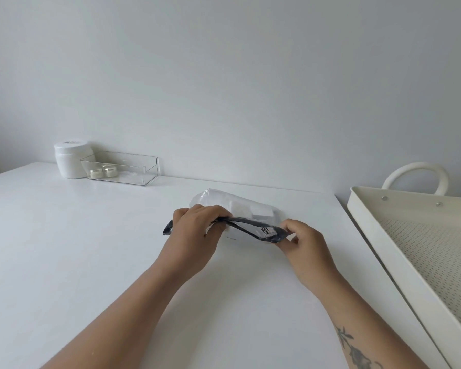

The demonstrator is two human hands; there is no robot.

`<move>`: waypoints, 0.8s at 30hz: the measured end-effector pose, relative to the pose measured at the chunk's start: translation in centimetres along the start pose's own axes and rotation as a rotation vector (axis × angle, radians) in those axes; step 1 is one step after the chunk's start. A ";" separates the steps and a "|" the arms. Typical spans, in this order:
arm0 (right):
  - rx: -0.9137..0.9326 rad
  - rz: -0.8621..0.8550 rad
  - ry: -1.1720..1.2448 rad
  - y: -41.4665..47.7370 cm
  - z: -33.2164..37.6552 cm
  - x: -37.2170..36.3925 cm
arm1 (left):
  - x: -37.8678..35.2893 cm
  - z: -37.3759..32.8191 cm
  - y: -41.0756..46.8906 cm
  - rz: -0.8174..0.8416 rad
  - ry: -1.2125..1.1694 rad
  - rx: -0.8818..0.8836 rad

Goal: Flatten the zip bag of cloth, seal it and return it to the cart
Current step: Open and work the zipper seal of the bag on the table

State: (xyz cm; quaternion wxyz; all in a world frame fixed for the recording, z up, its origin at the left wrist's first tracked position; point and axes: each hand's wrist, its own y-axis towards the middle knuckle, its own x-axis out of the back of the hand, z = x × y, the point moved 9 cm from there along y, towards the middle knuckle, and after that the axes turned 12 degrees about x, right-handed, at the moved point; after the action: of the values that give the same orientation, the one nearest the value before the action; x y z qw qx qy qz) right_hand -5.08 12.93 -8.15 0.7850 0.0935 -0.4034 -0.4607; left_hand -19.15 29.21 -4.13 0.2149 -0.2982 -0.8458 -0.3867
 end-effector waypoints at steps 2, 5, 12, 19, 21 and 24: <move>-0.008 -0.032 -0.134 0.0 -0.4 0.6 | -0.2 -0.1 0.2 0.032 0.001 -0.015; 0.014 -0.050 -0.195 -0.1 0.2 0.9 | 0.0 -0.3 0.2 0.037 0.052 -0.027; 0.145 0.045 0.008 0.2 1.4 -0.8 | -0.4 -3.3 -0.9 0.017 0.129 -0.169; 0.034 0.055 0.278 0.0 1.1 -1.1 | 0.0 -1.8 -0.4 -0.007 -0.070 -0.026; 0.014 0.050 0.258 0.0 0.7 -1.0 | -0.1 -1.3 -0.3 0.027 -0.139 0.024; -0.017 0.015 0.184 0.0 0.1 -0.6 | -0.4 -1.4 -0.3 0.065 -0.238 0.056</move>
State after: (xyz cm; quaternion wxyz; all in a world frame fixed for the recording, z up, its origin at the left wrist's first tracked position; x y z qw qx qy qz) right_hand -5.30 13.45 -8.45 0.8229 0.1259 -0.3263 -0.4477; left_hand -18.92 27.77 -3.66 0.1335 -0.3631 -0.8658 -0.3174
